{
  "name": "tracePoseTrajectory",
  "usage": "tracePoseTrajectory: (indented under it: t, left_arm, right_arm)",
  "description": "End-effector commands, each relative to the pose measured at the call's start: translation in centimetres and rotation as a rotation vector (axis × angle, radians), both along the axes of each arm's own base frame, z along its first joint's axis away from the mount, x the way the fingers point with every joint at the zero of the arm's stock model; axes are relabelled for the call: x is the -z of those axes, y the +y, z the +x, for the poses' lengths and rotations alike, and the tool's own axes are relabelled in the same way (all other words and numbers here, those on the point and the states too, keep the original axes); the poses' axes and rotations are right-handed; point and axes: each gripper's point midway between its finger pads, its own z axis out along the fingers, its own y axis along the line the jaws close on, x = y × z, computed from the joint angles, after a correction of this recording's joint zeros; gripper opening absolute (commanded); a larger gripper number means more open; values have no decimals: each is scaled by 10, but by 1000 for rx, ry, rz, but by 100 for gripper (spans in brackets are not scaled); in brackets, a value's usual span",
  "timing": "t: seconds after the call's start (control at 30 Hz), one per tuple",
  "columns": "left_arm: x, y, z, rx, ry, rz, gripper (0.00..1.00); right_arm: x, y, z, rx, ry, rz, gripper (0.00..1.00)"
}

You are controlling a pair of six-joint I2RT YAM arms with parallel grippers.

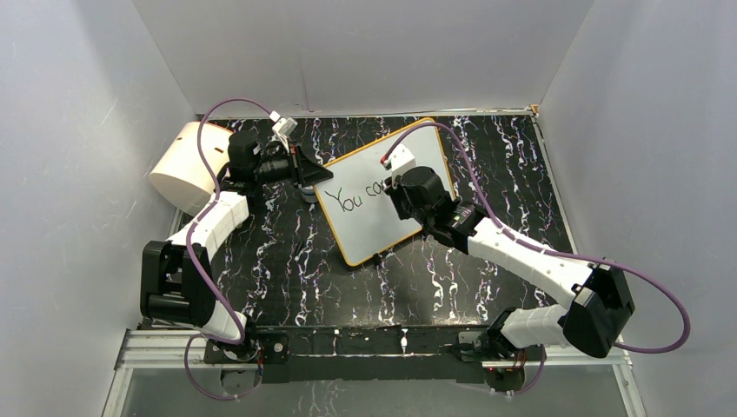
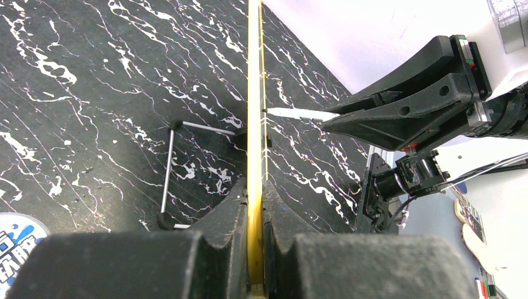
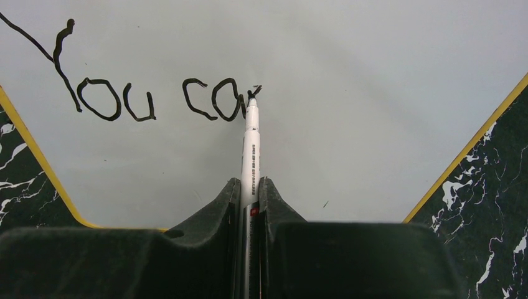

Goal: Write a sentence on the whiteboard

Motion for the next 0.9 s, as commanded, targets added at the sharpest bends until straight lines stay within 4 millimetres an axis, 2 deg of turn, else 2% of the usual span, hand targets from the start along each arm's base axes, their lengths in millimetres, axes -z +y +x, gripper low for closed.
tracePoseTrajectory:
  t: [0.0,0.53,0.87]
  left_arm:
    - [33,-16,-25,96,112,32,0]
    - [32,-16,-26,100,110,32,0]
    - [33,-16,-26,98,114,33,0]
  right_arm:
    - [-26,3,5,-4,-58,45,0]
    - [-36,-3,19,29,-111,56,0]
    - [-23,-12,19,49,-68,31,0]
